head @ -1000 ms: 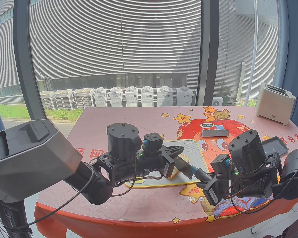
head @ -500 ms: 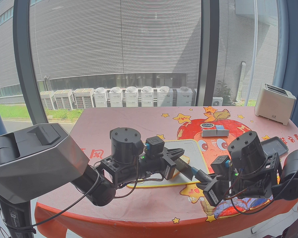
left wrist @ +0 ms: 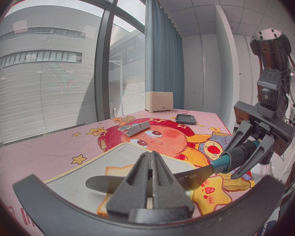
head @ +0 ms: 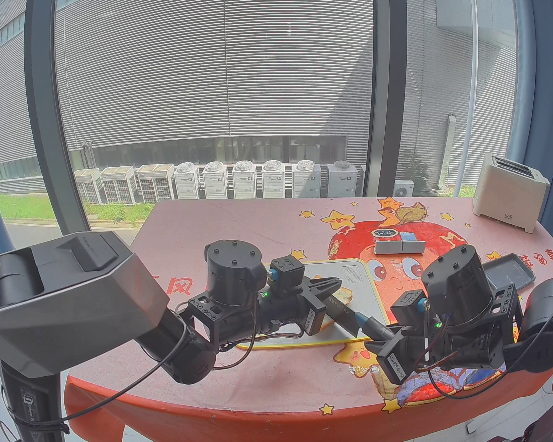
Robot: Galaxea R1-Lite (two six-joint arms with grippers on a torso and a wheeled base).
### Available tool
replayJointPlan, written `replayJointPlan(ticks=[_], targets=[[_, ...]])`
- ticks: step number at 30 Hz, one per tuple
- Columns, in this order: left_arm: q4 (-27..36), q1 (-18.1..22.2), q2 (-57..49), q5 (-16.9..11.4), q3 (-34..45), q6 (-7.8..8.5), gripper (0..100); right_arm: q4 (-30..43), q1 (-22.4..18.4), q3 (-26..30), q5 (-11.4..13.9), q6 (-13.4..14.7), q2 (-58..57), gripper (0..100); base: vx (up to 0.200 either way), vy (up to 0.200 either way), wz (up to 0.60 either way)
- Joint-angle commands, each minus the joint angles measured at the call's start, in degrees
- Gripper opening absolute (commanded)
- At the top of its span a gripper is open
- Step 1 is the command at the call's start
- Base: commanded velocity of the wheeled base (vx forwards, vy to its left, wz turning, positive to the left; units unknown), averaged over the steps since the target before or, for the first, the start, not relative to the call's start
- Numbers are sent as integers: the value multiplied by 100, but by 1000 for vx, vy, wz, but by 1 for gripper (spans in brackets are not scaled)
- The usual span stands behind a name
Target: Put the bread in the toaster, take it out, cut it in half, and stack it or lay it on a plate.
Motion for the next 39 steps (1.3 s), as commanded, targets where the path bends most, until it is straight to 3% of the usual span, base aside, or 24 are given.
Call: replayJointPlan(ticks=[1,39], targets=[[4,0,96,1,-14,2,0,-1,1,3,0,-4,-13,0,0,0,0],[-163,-79,491,9,-40,2,0,-28,1,83,0,5,-5,0,0,0,0]])
